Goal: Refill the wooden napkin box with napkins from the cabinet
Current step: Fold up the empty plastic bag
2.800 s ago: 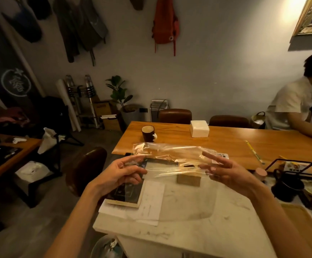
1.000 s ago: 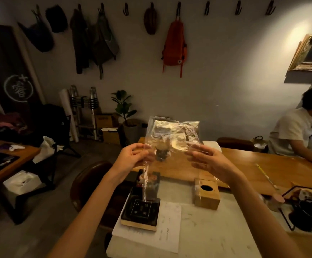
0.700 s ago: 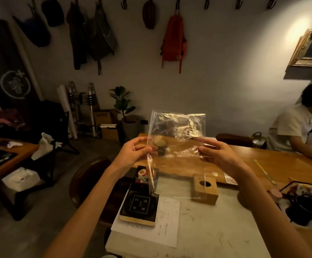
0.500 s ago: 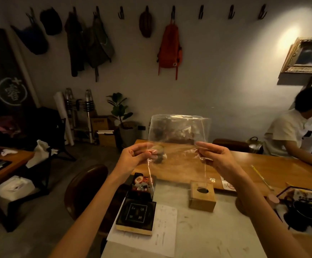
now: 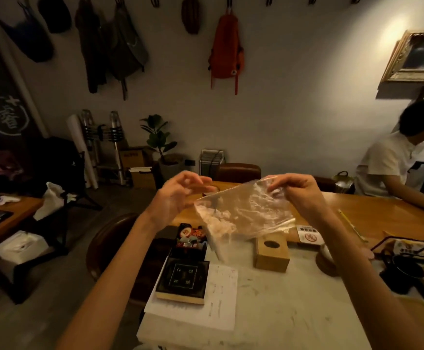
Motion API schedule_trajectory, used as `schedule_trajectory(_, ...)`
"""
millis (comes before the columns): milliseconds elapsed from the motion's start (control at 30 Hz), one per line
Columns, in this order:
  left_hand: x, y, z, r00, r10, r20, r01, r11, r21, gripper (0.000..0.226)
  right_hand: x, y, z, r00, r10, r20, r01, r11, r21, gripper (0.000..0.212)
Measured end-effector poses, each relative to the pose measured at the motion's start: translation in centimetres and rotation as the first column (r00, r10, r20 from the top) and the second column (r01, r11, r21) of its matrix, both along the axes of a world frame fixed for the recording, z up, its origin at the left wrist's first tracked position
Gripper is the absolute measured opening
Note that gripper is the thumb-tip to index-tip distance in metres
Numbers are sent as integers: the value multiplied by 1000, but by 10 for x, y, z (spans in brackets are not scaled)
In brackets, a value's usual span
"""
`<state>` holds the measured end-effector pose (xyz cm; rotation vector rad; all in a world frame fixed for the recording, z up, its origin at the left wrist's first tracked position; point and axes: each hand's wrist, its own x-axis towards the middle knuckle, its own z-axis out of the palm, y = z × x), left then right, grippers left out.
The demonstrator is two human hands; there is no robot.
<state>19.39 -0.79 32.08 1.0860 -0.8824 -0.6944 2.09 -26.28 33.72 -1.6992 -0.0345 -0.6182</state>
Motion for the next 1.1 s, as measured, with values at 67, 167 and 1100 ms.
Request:
schedule_trajectory(67, 0, -1, 13, 987, -23, 158, -9, 980, 199, 32, 4, 4, 11, 997, 74, -37, -77, 991, -105, 40)
schedule_trajectory(167, -8, -9, 22, 896, -224, 383, 4, 867, 498, 37, 22, 17, 31, 980, 143, -138, -176, 948, -267, 29)
schedule_trajectory(1100, -17, 69, -63, 903, 430, 27, -415, 851, 321, 23, 57, 103, -72, 856, 225, -465, -18, 913, 408, 36)
